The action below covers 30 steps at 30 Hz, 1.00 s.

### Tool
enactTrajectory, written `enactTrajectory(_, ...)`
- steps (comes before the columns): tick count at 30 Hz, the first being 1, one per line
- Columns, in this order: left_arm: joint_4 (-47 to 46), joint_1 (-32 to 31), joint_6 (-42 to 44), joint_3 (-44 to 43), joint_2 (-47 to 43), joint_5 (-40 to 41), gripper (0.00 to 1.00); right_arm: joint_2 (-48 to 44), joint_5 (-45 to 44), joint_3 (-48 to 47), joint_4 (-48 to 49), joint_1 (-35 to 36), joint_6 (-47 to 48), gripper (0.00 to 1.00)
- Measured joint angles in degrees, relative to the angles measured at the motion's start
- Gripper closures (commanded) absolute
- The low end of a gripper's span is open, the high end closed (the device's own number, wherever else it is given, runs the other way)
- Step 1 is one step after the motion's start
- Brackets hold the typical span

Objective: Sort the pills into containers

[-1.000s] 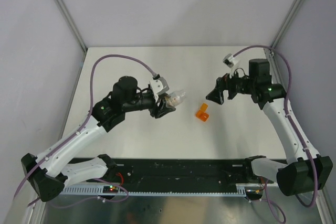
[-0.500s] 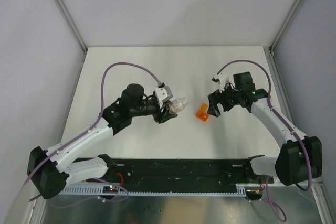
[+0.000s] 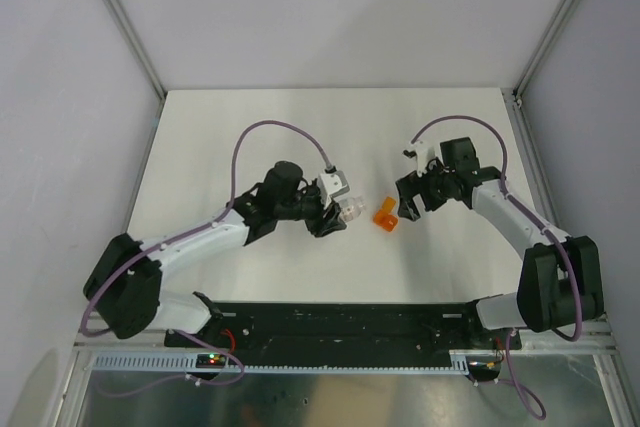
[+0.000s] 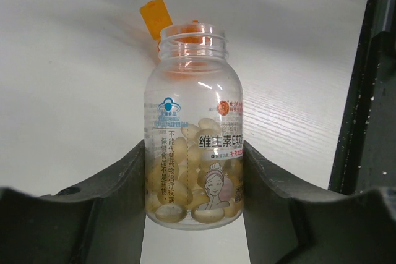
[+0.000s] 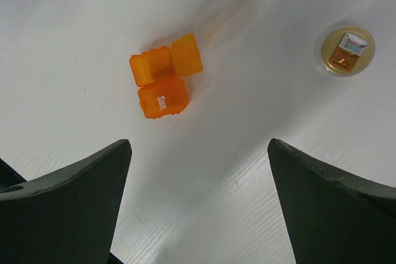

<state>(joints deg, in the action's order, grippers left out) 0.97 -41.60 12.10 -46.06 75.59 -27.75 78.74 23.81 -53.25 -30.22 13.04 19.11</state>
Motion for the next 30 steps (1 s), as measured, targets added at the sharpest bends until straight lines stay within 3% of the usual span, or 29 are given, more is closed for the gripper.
enactTrajectory(20,-4.46,-1.38,0.7,-8.46,18.86,-0.09,1.0,1.53,0.24,0.0,0.9,-6.47,0.02,0.04)
enactTrajectory(30,0.79,-2.56,5.01,-15.43,24.76,-0.48,1.0,1.51,3.39,0.0,0.37,-9.97,0.33,0.05)
